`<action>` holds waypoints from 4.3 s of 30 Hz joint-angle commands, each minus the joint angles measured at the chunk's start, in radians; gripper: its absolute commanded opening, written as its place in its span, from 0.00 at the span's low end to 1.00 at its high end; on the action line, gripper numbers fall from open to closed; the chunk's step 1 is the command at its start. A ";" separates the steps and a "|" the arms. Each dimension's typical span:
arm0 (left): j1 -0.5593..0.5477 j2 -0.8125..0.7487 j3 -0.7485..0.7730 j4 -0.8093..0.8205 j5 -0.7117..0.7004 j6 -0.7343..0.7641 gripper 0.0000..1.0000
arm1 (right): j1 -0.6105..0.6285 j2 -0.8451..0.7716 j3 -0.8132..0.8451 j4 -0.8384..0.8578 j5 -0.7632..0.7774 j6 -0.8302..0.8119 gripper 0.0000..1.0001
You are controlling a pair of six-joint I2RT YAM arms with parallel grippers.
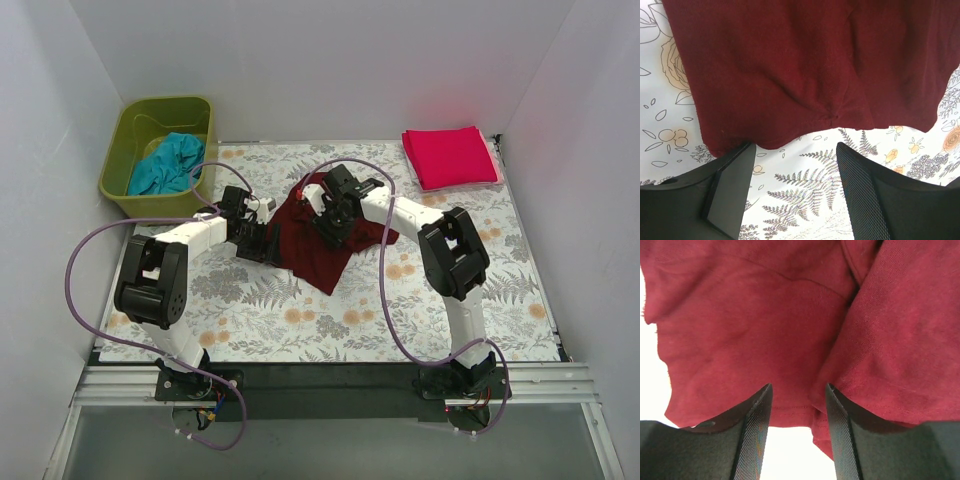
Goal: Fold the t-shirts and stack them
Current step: Flatten the tshirt out
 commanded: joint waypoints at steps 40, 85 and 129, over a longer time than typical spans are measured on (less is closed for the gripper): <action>0.098 0.186 0.312 -0.029 -0.272 0.143 0.00 | -0.234 -0.359 -0.057 -0.015 0.012 -0.094 0.01; -0.264 0.057 -0.039 -0.119 -0.246 0.538 0.19 | -0.511 -0.511 -0.174 -0.143 -0.103 -0.263 0.01; 0.236 -0.493 0.934 0.264 -0.332 0.150 0.00 | -0.710 -0.960 0.191 0.360 0.012 -0.246 0.01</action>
